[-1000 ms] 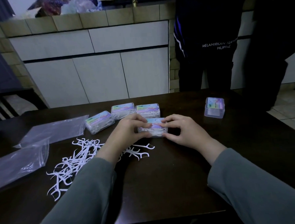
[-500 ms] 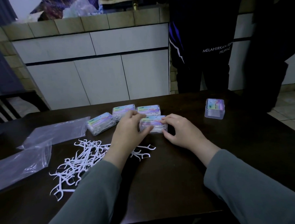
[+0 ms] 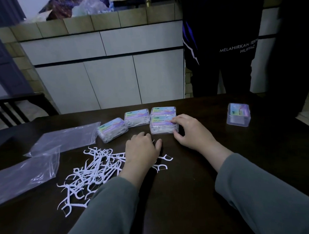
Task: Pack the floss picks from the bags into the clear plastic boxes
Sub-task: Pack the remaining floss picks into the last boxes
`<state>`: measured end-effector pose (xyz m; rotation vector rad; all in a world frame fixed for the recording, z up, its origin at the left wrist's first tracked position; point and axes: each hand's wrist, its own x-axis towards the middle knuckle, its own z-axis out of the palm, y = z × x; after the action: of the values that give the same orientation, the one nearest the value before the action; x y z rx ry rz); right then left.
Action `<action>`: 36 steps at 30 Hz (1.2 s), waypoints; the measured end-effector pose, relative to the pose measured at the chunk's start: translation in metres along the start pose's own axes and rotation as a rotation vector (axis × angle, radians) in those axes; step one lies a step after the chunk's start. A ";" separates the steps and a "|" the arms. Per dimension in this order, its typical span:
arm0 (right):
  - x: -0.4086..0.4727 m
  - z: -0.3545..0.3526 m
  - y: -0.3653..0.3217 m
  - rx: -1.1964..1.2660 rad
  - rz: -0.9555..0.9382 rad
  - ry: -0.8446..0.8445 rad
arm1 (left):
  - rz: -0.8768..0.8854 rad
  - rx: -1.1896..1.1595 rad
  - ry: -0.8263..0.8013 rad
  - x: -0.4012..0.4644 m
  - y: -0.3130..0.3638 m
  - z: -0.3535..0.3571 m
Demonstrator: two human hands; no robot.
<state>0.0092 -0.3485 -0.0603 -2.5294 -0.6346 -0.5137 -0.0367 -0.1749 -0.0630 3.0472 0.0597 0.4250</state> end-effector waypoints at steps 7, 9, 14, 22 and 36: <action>0.017 0.008 -0.003 0.005 0.013 -0.013 | -0.003 0.011 -0.019 0.001 0.000 -0.002; 0.014 0.005 -0.004 -0.003 0.012 -0.019 | -0.001 -0.019 -0.033 0.002 0.000 -0.006; 0.000 -0.018 0.009 0.004 0.093 0.072 | 0.029 -0.085 0.033 -0.001 0.010 -0.034; -0.028 -0.069 0.077 -0.085 0.327 0.237 | 0.304 -0.429 -0.043 -0.009 0.104 -0.031; -0.034 -0.083 0.091 -0.077 0.532 0.010 | 0.335 -0.196 -0.151 -0.014 0.131 0.001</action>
<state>0.0087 -0.4747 -0.0401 -2.6185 0.0756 -0.3579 -0.0458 -0.3066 -0.0589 2.8829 -0.4760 0.2001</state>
